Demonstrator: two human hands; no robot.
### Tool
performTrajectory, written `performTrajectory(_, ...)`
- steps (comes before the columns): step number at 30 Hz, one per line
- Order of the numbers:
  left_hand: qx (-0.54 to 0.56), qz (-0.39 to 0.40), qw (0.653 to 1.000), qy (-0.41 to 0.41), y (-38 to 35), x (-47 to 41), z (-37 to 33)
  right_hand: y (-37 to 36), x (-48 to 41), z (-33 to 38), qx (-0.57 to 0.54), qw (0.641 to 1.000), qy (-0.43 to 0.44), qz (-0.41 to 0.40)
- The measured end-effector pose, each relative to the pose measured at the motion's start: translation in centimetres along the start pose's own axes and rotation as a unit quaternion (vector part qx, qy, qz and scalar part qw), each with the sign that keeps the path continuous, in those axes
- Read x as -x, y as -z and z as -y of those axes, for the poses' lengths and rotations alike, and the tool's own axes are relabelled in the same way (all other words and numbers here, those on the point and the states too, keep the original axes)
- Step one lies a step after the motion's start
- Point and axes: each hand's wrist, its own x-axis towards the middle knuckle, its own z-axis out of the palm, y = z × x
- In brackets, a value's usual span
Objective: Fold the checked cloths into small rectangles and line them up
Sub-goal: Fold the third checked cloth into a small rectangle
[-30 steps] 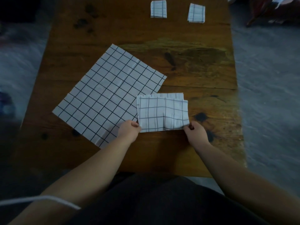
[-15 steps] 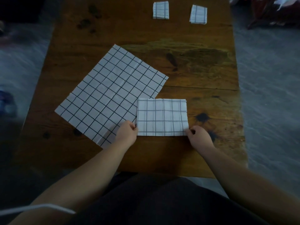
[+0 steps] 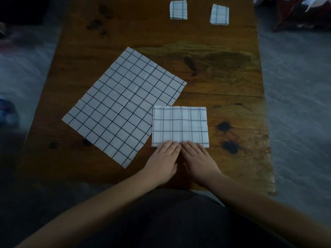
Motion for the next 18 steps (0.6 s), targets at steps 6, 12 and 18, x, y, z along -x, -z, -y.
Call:
performTrajectory(6, -0.032, 0.027, 0.999, 0.015, -1.2, 0.5, 0.9, -1.5, 0.5, -0.9, 0.022, 1.000, -0.013, 0.009)
performTrajectory(12, -0.019, 0.031, 0.996, 0.082, -1.5, 2.8, 2.6, -1.7, 2.9, -3.5, 0.029, 0.996, -0.089, 0.005)
performTrajectory(18, 0.006, 0.009, 0.990, 0.139, -1.7, 4.0, 3.0, -1.4, 4.3, -4.0, 0.015, 0.988, -0.155, -0.010)
